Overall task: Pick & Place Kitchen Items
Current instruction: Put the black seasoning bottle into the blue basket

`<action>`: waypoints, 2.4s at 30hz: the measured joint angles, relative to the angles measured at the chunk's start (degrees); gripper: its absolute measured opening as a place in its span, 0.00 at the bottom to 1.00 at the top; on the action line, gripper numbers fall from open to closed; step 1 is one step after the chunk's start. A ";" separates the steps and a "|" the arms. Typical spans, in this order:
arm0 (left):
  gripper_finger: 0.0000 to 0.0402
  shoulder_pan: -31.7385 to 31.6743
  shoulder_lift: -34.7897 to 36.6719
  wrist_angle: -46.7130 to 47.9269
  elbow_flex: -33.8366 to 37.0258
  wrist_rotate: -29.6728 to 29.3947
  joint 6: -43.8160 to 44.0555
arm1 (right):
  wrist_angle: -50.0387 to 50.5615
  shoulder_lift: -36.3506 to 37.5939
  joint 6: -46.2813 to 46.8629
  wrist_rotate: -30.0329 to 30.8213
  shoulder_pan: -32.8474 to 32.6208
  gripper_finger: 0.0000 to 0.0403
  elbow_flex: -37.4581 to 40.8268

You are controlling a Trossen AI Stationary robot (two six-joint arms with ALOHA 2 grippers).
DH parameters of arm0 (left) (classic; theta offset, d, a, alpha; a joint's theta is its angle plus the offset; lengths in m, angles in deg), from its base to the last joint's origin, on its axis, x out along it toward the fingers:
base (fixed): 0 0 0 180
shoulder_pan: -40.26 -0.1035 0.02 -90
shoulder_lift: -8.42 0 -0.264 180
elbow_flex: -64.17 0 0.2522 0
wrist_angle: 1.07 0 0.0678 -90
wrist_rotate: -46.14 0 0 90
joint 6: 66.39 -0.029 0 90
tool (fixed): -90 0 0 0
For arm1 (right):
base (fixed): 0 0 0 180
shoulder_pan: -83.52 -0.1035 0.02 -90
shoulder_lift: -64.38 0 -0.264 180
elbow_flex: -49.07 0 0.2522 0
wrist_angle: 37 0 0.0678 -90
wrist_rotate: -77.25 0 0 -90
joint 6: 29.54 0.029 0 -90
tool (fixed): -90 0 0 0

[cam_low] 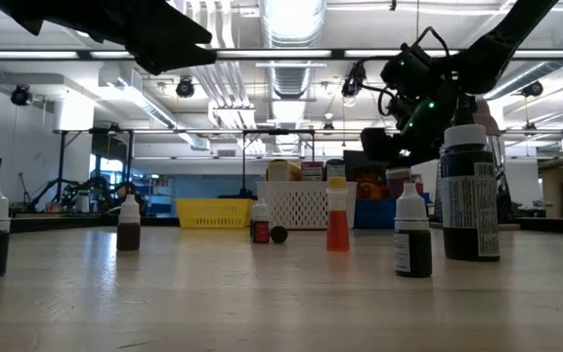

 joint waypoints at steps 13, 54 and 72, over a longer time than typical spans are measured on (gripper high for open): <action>0.78 0.00 0.00 -0.01 0.02 0.01 0.11 | -2.16 -5.86 2.66 0.03 0.21 0.52 -0.19; 0.78 0.00 0.00 0.00 0.07 0.01 0.37 | -0.95 2.34 -5.32 0.54 0.34 0.58 0.13; 0.78 0.00 0.00 -0.01 0.07 0.03 1.30 | -0.90 15.83 -15.52 -9.08 -0.92 0.47 -5.90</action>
